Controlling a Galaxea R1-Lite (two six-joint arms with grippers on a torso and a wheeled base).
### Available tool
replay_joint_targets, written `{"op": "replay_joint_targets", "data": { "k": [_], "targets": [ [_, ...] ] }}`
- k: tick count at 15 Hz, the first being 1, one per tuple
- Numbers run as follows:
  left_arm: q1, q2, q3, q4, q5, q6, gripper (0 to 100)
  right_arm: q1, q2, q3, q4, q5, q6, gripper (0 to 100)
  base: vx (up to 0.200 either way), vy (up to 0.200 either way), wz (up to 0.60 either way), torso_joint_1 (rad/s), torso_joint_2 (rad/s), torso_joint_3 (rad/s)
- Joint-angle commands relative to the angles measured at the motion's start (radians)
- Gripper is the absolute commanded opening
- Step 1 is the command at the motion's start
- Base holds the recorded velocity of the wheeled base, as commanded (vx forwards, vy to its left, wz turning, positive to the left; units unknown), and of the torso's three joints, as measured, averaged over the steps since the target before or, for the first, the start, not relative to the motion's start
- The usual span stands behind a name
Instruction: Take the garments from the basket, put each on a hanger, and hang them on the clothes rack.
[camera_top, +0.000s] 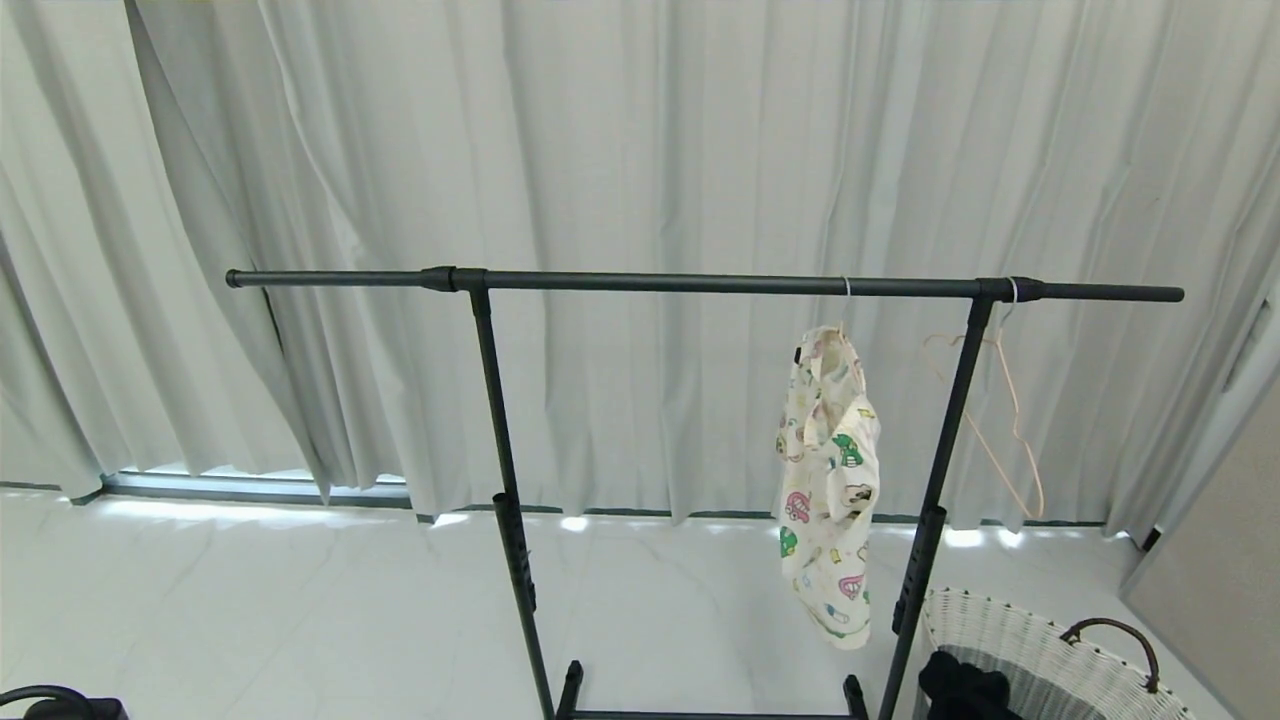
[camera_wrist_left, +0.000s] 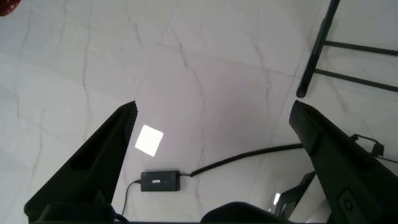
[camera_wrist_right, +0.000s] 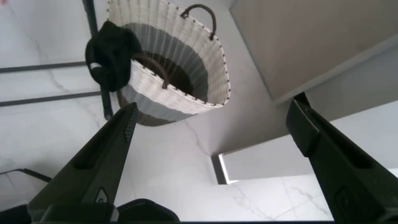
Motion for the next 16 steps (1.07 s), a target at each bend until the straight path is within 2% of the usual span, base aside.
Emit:
{"op": "replay_joint_targets", "data": {
  "k": [1,16],
  "targets": [
    [0.013,0.001,0.0,-0.001,0.0,0.0,100,-0.002,0.014,0.0,0.001,0.0,-0.002,100,0.0,0.0,0.0,-0.198,0.43,0.227],
    [-0.006,-0.008,0.0,-0.001,-0.02,0.006,100,0.0,0.017,0.0,0.001,0.0,-0.002,100,0.0,0.0,0.0,-0.22,0.51,0.289]
  ]
}}
